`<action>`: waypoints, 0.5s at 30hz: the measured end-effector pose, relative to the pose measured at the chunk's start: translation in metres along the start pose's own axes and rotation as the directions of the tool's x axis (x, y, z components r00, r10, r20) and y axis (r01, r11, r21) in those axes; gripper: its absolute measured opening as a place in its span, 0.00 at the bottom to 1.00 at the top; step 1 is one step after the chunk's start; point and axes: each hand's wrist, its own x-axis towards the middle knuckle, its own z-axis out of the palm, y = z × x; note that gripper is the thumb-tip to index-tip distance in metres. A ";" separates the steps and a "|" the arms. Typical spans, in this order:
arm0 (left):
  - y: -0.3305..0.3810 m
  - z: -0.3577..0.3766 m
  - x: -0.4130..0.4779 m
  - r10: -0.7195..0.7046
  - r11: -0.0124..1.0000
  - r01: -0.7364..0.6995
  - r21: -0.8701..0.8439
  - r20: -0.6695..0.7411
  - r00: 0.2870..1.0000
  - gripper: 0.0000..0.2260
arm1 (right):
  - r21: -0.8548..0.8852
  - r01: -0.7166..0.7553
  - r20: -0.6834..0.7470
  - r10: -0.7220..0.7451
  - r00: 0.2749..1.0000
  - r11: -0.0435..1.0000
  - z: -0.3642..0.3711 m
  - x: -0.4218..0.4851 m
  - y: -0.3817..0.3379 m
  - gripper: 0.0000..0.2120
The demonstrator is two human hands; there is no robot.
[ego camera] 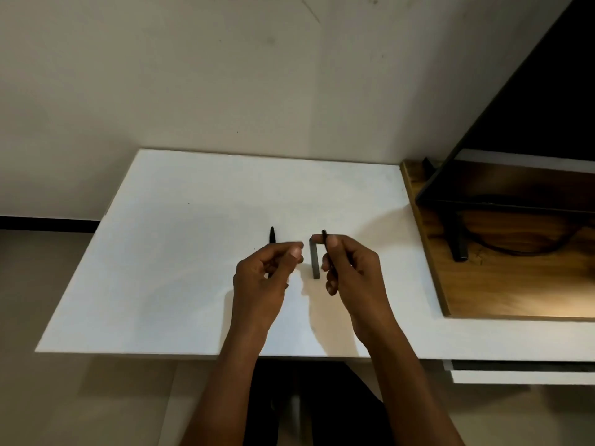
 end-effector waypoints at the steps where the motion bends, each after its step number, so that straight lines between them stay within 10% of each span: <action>1: 0.001 0.000 0.000 -0.003 1.000 0.003 -0.023 -0.006 1.000 0.08 | -0.062 0.014 0.045 -0.011 0.999 0.998 0.000 0.000 0.001 0.12; 15: 0.002 -0.002 0.000 -0.122 0.991 0.117 -0.073 -0.076 0.990 0.06 | -0.325 0.167 0.222 -0.097 0.970 0.931 -0.003 0.000 -0.003 0.03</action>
